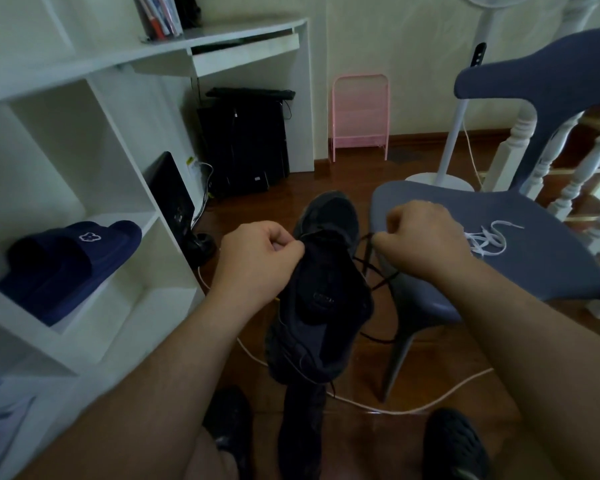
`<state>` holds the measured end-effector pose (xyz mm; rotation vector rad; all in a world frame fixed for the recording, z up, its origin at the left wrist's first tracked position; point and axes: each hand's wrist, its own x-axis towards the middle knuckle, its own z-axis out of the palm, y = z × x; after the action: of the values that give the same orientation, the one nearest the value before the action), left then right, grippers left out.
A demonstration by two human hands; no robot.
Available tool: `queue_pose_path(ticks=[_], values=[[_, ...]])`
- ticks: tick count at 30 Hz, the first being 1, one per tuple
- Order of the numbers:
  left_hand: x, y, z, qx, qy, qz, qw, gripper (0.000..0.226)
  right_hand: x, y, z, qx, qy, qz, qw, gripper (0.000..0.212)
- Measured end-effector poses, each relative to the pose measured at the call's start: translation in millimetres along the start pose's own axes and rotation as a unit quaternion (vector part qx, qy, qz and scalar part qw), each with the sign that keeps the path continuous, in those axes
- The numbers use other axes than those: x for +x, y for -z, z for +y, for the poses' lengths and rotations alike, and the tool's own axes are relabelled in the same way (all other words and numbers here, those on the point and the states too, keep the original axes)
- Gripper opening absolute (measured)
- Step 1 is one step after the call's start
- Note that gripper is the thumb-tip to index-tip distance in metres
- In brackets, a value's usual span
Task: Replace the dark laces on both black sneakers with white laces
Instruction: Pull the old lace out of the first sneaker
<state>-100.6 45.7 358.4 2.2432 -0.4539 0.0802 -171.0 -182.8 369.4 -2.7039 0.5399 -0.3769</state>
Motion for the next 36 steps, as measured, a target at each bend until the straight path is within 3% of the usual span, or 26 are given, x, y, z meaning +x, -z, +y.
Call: queue_pose_path(ticks=[4,10,12,15,18,27,31,34,36], values=[[3,7,-3,-0.015,0.000,0.023,1.000,0.023,3,6,12,0.014,-0.033,-0.025,0.999,0.032],[2,7,-4,-0.021,0.007,0.013,1.000,0.022,-1,1,8,-0.060,-0.034,-0.120,0.990,0.030],[2,4,-4,-0.028,0.008,0.007,1.000,0.022,-3,-3,2,-0.044,0.000,-0.078,0.996,0.027],[1,-3,-2,-0.027,0.005,-0.005,1.000,0.022,-8,-12,-14,0.001,0.128,0.011,0.992,0.019],[-1,-8,0,-0.021,-0.008,-0.008,1.000,0.023,-13,-22,-29,-0.001,0.204,0.042,0.978,0.021],[-8,-15,3,-0.026,-0.051,-0.065,0.996,0.017,-16,-32,-36,-0.076,0.155,0.095,0.980,0.023],[-6,-17,-2,0.003,-0.019,-0.117,0.993,0.012,-18,-36,-34,-0.048,0.135,0.075,0.987,0.019],[-6,-18,-3,0.064,-0.008,-0.108,0.992,0.026,-22,-40,-39,-0.027,0.152,0.059,0.986,0.017],[-5,-17,-2,0.087,-0.023,-0.083,0.992,0.022,-22,-41,-41,-0.026,0.167,0.053,0.984,0.019]])
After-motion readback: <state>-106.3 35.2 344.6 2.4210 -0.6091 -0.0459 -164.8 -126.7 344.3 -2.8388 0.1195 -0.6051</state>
